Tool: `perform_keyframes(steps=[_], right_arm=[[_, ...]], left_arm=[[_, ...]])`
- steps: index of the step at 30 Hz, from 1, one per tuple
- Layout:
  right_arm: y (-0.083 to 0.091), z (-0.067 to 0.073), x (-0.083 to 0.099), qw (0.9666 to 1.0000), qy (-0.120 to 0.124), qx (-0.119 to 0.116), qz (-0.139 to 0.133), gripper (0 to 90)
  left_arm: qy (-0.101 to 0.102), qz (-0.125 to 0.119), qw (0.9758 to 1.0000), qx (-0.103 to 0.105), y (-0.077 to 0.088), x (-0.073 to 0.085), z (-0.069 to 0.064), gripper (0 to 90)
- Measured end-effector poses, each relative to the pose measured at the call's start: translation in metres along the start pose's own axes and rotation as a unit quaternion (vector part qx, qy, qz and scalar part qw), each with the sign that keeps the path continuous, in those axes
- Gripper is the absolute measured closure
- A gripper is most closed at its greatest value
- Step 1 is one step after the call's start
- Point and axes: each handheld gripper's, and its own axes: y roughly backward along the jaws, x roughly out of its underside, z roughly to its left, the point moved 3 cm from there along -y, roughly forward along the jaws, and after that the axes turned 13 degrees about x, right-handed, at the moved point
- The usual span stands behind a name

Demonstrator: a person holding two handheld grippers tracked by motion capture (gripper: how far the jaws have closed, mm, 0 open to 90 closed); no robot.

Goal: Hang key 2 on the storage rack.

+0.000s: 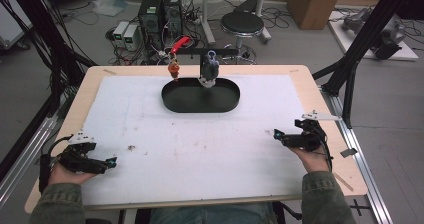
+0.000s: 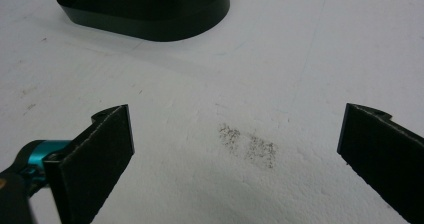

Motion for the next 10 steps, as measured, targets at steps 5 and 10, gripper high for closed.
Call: perform_keyframes(steps=[5, 10], right_arm=[[0.002, 0.0, 0.009, 0.9996, -0.019, -0.017, -0.008, 0.6], [0.004, 0.001, 0.014, 0.9994, -0.019, -0.022, -0.019, 0.6]], left_arm=[[0.0, 0.0, 1.0, 0.0, 0.0, 0.001, 0.0, 1.8], [0.0, -0.006, 1.0, 0.0, 0.001, 0.0, 0.001, 1.8]])
